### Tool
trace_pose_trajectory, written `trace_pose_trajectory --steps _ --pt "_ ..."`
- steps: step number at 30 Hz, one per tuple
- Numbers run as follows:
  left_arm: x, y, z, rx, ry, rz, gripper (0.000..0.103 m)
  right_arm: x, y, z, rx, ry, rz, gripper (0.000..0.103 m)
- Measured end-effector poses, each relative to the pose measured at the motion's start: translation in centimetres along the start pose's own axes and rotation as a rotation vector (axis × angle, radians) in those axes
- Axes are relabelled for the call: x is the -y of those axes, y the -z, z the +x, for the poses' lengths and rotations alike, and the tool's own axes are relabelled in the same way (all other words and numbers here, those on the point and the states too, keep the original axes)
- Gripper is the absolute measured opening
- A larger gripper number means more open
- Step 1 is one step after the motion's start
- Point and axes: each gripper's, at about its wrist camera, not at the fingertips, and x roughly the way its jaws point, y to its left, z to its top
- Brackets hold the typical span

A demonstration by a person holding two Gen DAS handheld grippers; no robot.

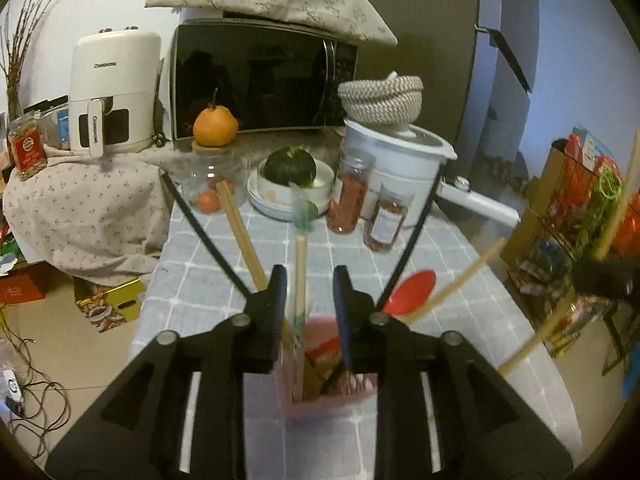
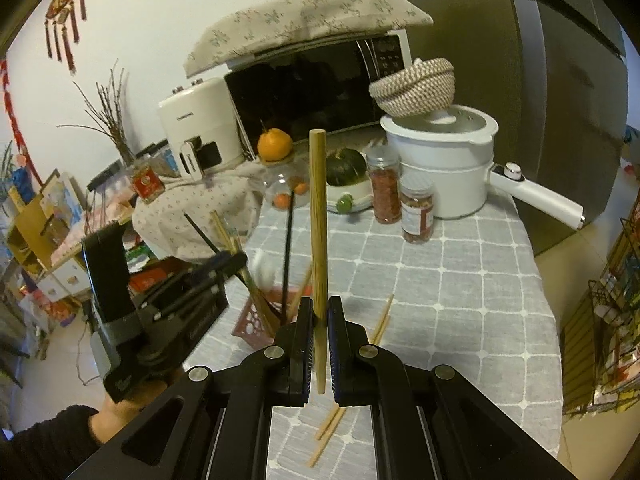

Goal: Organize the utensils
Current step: 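Lower the wooden chopstick toward the pink basket with the right tool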

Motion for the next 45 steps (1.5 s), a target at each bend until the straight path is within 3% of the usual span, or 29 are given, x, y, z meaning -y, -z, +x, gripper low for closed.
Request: trace_pose_trajectory --steps 4,7,11,18,26,36,45 --pt "-0.2 0.3 -1.0 -0.08 0.0 0.002 0.034 -0.6 -0.4 -0.7 0.038 -0.026 0.002 0.007" --pt "-0.5 0.9 -1.3 -0.161 -0.007 -0.007 0.044 -1.1 -0.7 -1.1 0.064 -0.045 0.006 0.007" --pt "-0.9 1.9 -2.0 -0.212 -0.034 0.005 0.053 -1.7 -1.1 -1.0 0.098 -0.057 0.004 0.007" --pt "-1.6 3.8 -2.4 -0.29 -0.061 0.049 0.055 -3.0 -1.7 -0.1 0.146 -0.063 -0.009 0.007" --pt "-1.7 4.4 -2.7 -0.317 -0.051 0.073 0.059 -3.6 -1.8 2.1 0.176 -0.024 -0.034 0.007" --pt "-2.2 4.4 -2.5 -0.329 -0.057 0.048 0.066 -3.6 -0.5 5.4 0.094 -0.016 -0.035 0.007" --pt "-2.2 4.3 -2.6 -0.33 -0.053 0.031 0.071 -3.1 -0.2 5.8 0.09 -0.045 -0.025 0.01"
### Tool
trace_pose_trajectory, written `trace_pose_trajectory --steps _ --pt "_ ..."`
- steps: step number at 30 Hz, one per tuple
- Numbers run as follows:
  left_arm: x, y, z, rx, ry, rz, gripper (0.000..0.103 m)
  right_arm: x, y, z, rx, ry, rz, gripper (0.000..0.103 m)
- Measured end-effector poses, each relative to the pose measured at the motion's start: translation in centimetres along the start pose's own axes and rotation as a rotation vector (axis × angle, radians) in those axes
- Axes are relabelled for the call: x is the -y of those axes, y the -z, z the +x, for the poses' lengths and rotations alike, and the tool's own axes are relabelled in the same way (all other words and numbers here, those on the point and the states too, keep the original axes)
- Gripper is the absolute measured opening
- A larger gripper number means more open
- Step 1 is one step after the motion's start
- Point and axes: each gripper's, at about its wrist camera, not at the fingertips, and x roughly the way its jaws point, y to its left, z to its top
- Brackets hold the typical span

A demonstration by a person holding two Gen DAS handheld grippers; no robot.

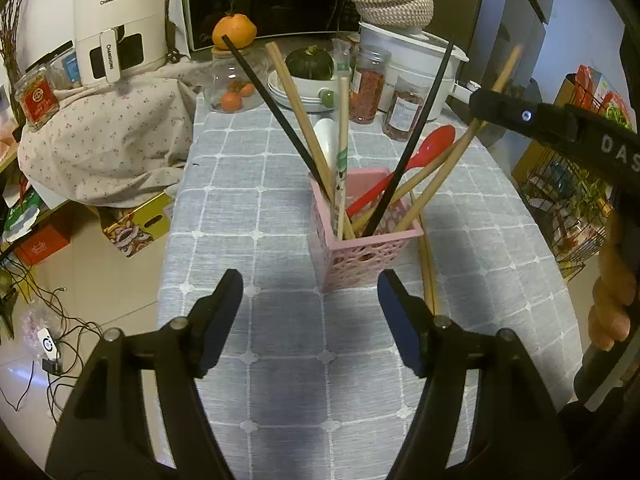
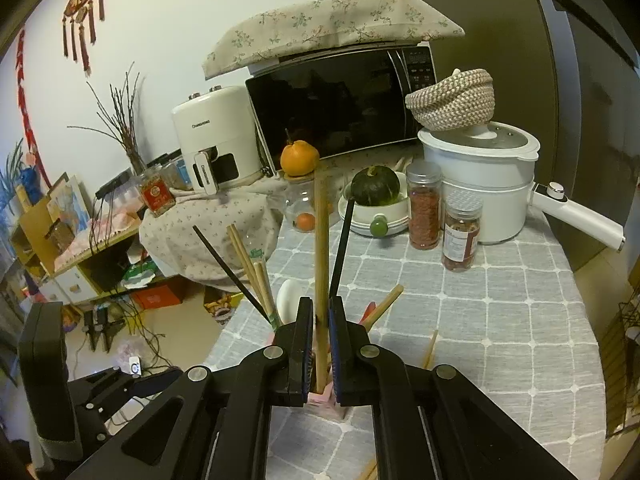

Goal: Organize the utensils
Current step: 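Open the right tool and move it toward the two loose wooden chopsticks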

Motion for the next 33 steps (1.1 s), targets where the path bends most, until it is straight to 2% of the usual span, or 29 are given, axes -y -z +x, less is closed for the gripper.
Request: trace_pose_trajectory --steps 3,6,10,11,16,21,24,27,33 --pt "0.1 0.0 0.0 0.0 0.003 -0.003 0.074 0.2 -0.3 -0.7 0.016 -0.018 0.01 0.022" --pt "0.2 0.0 -0.2 0.0 0.011 -0.008 0.076 0.5 -0.6 -1.7 0.038 -0.04 0.019 0.027" --pt "0.2 0.1 -0.2 0.001 0.015 -0.017 0.083 1.2 -1.0 -3.5 0.077 -0.042 0.024 0.047" --pt "0.3 0.2 -0.2 0.002 0.012 -0.018 0.084 1.5 -1.1 -4.0 0.084 -0.043 0.026 0.048" --pt "0.2 0.6 0.5 -0.013 0.015 -0.036 0.089 3.6 -0.4 -5.2 0.078 0.007 0.032 0.063" --pt "0.4 1.4 2.1 -0.05 0.023 -0.053 0.09 6.2 1.4 -4.0 0.008 0.103 0.028 0.071" --pt "0.9 1.7 2.9 -0.075 0.02 -0.043 0.09 7.7 3.1 -2.2 -0.066 0.165 0.018 0.076" --pt "1.3 1.6 3.4 -0.089 0.02 -0.024 0.09 9.1 4.9 0.1 -0.153 0.197 0.015 0.076" --pt "1.6 1.1 4.2 -0.1 0.016 0.01 0.09 10.1 7.0 3.9 -0.256 0.206 -0.023 0.076"
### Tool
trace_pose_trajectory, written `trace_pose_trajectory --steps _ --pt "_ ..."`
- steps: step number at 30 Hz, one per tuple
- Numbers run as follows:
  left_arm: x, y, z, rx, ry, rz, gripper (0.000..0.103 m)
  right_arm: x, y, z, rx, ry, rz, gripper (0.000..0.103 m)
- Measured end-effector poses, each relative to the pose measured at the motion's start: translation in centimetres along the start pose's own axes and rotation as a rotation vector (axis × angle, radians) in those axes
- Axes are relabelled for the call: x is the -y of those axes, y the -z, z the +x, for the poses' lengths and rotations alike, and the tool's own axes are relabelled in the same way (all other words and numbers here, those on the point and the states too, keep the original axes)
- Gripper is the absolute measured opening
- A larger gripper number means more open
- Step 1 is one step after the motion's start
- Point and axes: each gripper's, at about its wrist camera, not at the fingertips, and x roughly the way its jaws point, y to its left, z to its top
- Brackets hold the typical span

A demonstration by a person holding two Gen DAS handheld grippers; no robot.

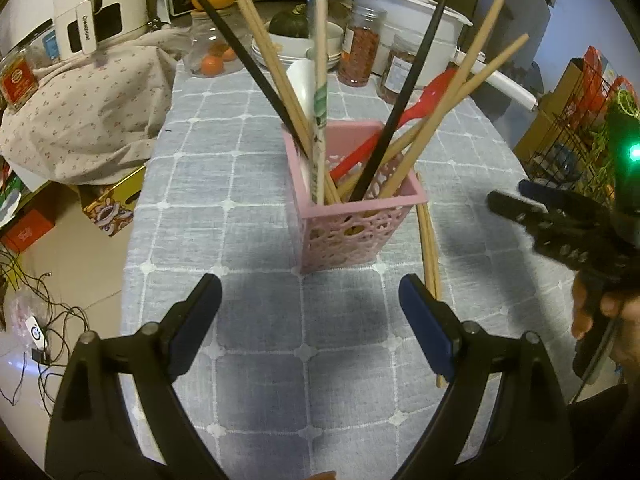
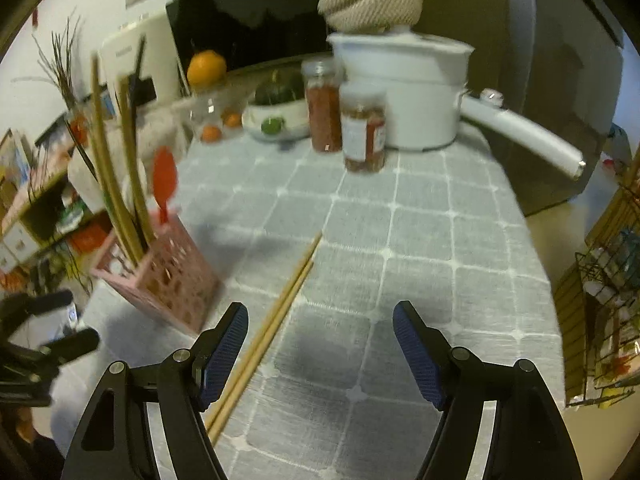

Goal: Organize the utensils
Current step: 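Open the right tool and move it toward the two loose wooden chopsticks, then grasp one loose wooden chopstick with the right tool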

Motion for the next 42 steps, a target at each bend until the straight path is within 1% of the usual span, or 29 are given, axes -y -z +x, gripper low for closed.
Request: trace_pose_trajectory --steps 4,8,12,20,22,25,31,32,34,36,38,40,42 --pt "-0.4 -0.1 0.5 -0.01 -0.017 0.018 0.09 -0.7 0.7 2.5 -0.064 0.011 -0.043 0.076" --pt "-0.9 -0.3 0.9 -0.038 -0.018 0.008 0.09 -1.4 1.3 5.0 -0.138 0.029 -0.074 0.076" --pt "-1.1 -0.3 0.8 -0.038 -0.013 0.008 0.09 -1.2 1.7 6.6 -0.189 0.049 -0.06 0.076" --pt "-0.8 -0.2 0.6 -0.035 -0.014 0.036 0.09 -1.4 1.4 7.7 -0.209 0.029 -0.04 0.076" --pt "-0.7 -0.2 0.6 -0.037 -0.014 0.04 0.09 -1.6 1.2 7.8 -0.219 0.043 -0.039 0.078" --pt "-0.7 -0.2 0.6 -0.035 -0.014 0.041 0.09 -1.9 1.0 7.9 -0.247 0.069 -0.018 0.078" --pt "-0.5 -0.1 0.5 -0.035 -0.014 0.038 0.09 -2.6 0.9 8.3 -0.273 0.06 -0.016 0.078" --pt "-0.5 -0.1 0.5 -0.034 -0.015 0.04 0.09 -2.8 1.1 8.5 -0.291 0.071 -0.023 0.078" --pt "-0.5 -0.1 0.6 -0.034 -0.013 0.043 0.09 -3.2 1.2 8.6 -0.285 0.102 -0.048 0.078" --pt "-0.4 -0.1 0.5 -0.032 -0.008 0.045 0.09 -3.1 1.1 8.7 -0.291 0.105 -0.033 0.077" --pt "-0.3 0.0 0.4 -0.031 -0.006 0.049 0.09 -2.8 0.9 8.7 -0.285 0.11 -0.014 0.068" --pt "0.0 0.1 0.2 -0.028 -0.006 0.063 0.09 -2.6 0.5 8.7 -0.278 0.106 -0.013 0.044" --pt "0.4 0.3 0.0 -0.016 -0.017 0.091 0.09 -2.3 0.3 8.6 -0.284 0.085 -0.009 0.033"
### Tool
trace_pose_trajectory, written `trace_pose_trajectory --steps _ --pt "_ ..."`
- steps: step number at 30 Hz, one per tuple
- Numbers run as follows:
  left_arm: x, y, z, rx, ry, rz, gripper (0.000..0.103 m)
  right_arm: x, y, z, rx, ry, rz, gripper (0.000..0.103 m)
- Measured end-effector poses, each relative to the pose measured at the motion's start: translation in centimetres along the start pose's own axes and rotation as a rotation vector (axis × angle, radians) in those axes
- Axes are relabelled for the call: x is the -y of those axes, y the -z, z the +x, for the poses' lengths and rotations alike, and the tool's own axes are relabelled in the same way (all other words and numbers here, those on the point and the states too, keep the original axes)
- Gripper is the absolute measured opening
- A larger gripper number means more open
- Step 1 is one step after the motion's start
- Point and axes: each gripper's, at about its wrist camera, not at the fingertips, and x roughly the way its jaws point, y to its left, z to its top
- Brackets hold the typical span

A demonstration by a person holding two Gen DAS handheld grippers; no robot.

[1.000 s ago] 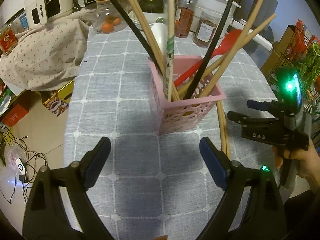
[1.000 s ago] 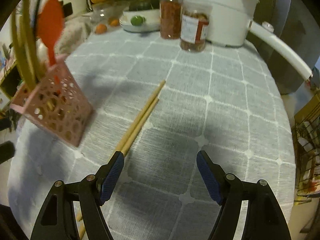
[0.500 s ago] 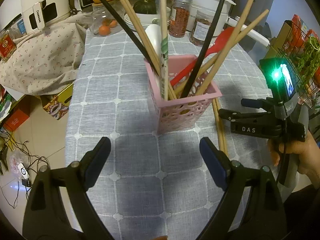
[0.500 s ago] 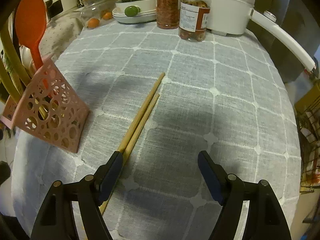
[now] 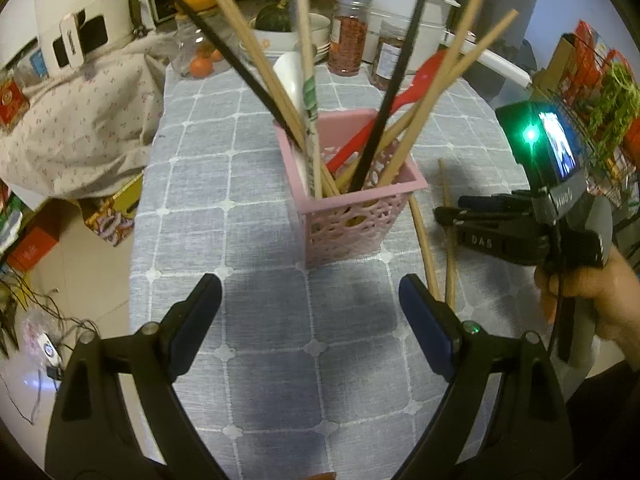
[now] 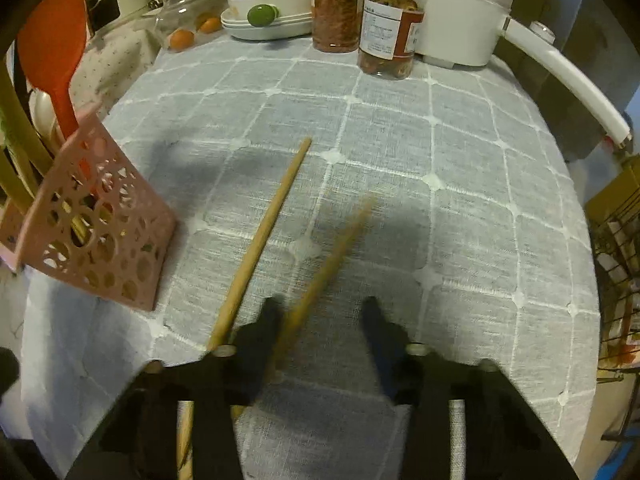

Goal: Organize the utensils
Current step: 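Grasp one loose wooden chopstick with the right tool, then grasp the other loose wooden chopstick with the left tool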

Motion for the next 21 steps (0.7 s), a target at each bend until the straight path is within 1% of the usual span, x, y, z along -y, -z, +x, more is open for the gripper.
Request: trace_pose_trajectory --steps 1,3,6,9,14,16,18,19,21 --pt "0.1 0.0 -0.1 0.003 -0.003 0.01 0.09 0.2 0.0 0.0 -0.002 0.0 -0.004 0.023" --pt "0.9 0.3 -0.3 0.008 -0.007 0.043 0.09 0.6 0.2 -0.1 -0.009 0.004 -0.006 0.017" --pt "2.1 0.6 -0.8 0.018 0.001 0.093 0.09 2.0 0.7 -0.7 -0.042 -0.038 0.04 0.007" --pt "4.0 1.1 -1.2 0.027 0.013 0.149 0.09 3.6 1.4 -1.2 -0.055 -0.046 0.074 0.006" --pt "8.1 2.1 -1.1 0.026 0.039 0.232 0.09 6.7 2.3 -3.0 -0.031 -0.054 0.124 0.006" --pt "9.8 2.4 -0.4 0.021 0.032 0.249 0.09 8.0 2.8 -4.0 -0.018 -0.055 0.142 0.006" --pt "11.7 2.5 0.6 0.018 0.026 0.269 0.087 9.2 3.5 -4.7 -0.011 -0.056 0.159 0.006" --pt "12.7 2.4 1.1 0.013 0.018 0.277 0.084 10.0 3.9 -5.1 -0.007 -0.056 0.171 0.006" --pt "14.3 1.7 2.5 0.002 0.002 0.271 0.082 11.5 4.6 -5.7 -0.001 -0.055 0.197 0.006"
